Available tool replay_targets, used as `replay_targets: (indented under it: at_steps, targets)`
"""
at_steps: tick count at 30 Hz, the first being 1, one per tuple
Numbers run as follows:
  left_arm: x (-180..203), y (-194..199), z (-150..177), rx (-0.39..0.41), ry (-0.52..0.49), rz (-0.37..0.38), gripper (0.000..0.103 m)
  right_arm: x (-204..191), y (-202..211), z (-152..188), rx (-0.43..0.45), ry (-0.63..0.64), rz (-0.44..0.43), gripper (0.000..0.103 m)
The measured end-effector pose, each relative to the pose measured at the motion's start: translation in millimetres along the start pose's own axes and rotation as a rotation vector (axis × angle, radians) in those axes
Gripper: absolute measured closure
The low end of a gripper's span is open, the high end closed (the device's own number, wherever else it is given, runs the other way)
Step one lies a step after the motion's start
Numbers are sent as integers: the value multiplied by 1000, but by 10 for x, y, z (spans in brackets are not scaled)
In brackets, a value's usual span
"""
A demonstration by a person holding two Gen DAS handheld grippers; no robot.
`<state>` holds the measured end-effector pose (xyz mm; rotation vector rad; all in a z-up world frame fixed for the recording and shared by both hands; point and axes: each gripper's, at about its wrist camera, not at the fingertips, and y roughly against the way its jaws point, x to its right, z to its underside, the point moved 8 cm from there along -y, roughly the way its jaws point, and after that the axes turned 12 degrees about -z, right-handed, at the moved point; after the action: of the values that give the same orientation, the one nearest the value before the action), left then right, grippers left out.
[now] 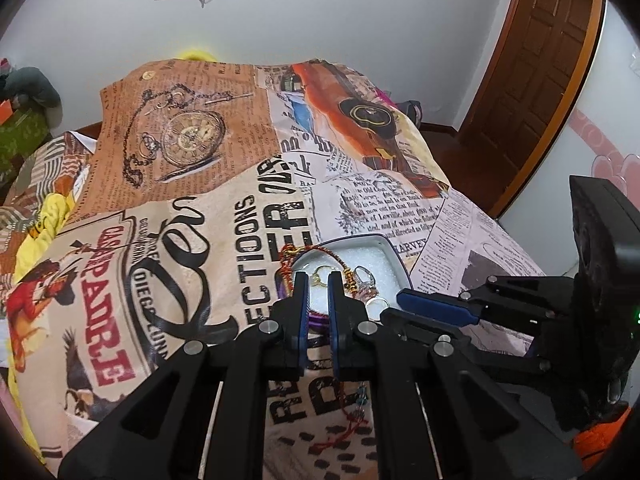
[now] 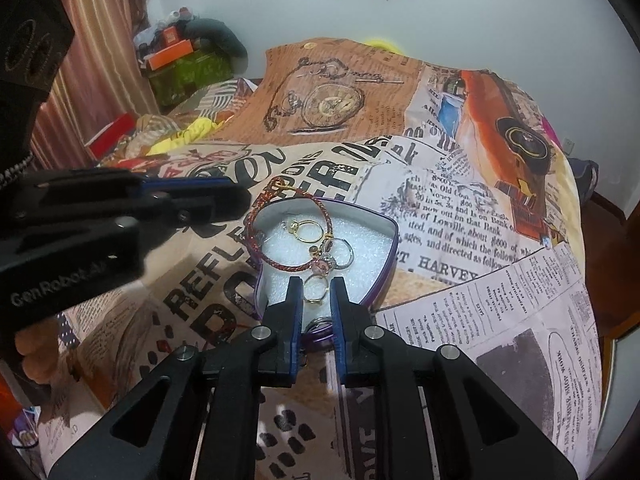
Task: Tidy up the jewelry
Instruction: 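Withdraw both open grippers toward the red and blue beaded bracelet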
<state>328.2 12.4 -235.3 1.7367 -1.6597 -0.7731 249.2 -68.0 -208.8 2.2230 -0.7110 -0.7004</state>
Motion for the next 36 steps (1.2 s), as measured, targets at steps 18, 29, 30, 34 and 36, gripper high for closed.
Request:
replay_targets:
  at_steps: [18, 29, 30, 34, 36]
  targets:
    - [-183, 366, 184, 24, 5, -43, 79, -58, 367, -14, 53, 1, 57, 77]
    - [69, 162, 635, -99, -17, 36, 79, 37, 390, 259, 12, -34, 54, 77]
    - [100, 136, 670, -111, -19, 44, 79, 45, 372, 296, 2, -38, 52, 77]
    - [205, 9, 806, -154, -48, 49, 79, 50, 280, 431, -40, -47, 41, 77]
    - [240, -30, 850, -166, -42, 77, 79, 23, 236, 479, -56, -40, 34, 77]
